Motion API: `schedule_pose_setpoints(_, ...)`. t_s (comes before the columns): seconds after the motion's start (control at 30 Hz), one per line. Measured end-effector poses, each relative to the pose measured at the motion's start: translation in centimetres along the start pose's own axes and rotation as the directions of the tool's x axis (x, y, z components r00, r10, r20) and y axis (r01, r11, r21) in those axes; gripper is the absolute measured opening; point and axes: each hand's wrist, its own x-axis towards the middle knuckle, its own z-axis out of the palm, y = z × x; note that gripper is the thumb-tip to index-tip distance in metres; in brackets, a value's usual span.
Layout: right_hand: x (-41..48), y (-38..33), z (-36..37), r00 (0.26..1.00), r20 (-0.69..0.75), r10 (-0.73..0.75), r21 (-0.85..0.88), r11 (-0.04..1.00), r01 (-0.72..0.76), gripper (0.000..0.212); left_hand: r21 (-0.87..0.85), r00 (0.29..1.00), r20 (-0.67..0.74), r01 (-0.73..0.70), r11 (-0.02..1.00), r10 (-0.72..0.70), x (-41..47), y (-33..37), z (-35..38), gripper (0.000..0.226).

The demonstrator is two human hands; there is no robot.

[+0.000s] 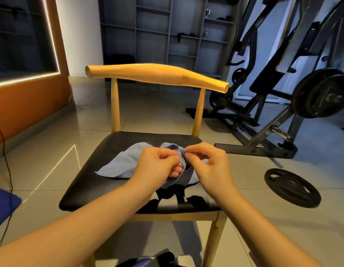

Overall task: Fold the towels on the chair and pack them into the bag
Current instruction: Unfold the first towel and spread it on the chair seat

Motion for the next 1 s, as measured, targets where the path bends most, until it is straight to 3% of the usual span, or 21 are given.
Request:
schedule_pose_setpoints(0.2,-0.2,0.3,0.1,0.997,0.049,-0.063,-0.07,0.995,0.067,0.013,-0.09,0.998,0.042,0.042,0.995,-0.038,-0.4,0.4,-0.5,0.012)
schedule_pose_setpoints(0.5,-0.5,0.1,-0.1,0.994,0.113,-0.007,-0.046,0.999,0.012,0.009,-0.135,0.988,0.103,0.13,0.982,-0.117,0.0,0.5,-0.5,0.012)
schedule_pose_setpoints(0.57,-0.5,0.3,-0.3,0.994,0.103,0.032,-0.057,0.998,-0.026,0.011,-0.078,0.985,0.127,0.129,0.989,-0.118,0.1,0.3,-0.5,0.013)
schedule_pose_setpoints(0.63,-0.4,0.7,-0.8,0.991,0.095,0.097,0.008,0.995,-0.098,0.02,0.101,0.996,0.09,-0.004,0.995,-0.005,0.5,0.0,-1.0,0.01)
schedule_pose_setpoints(0.67,-0.3,1.1,-1.1,0.987,0.079,0.14,0.052,0.988,-0.144,0.023,0.267,0.991,0.065,-0.132,0.954,0.119,1.0,-0.4,-1.7,0.005)
schedule_pose_setpoints(0.73,0.0,1.9,-1.9,0.977,0.027,0.212,0.108,0.971,-0.213,0.023,0.62,0.945,0.139,-0.316,0.718,0.297,1.9,-1.1,-3.6,0.024)
schedule_pose_setpoints(0.8,0.2,2.5,-2.6,0.962,-0.006,0.273,0.137,0.953,-0.27,0.021,0.812,0.924,0.24,-0.359,0.46,0.298,2.8,-1.8,-5.4,0.041)
schedule_pose_setpoints(0.83,0.2,2.7,-2.9,0.953,-0.019,0.303,0.154,0.942,-0.297,0.021,0.846,0.921,0.261,-0.362,0.391,0.29,3.2,-2.2,-6.1,0.038)
schedule_pose_setpoints(0.93,0.3,3.7,-3.8,0.925,-0.069,0.373,0.21,0.912,-0.352,0.022,0.861,0.93,0.27,-0.35,0.369,0.25,3.6,-2.6,-7.4,0.004)
schedule_pose_setpoints(1.0,0.3,4.1,-4.3,0.907,-0.088,0.412,0.249,0.891,-0.38,0.023,0.854,0.935,0.3,-0.352,0.384,0.19,3.8,-3.1,-7.9,0.008)
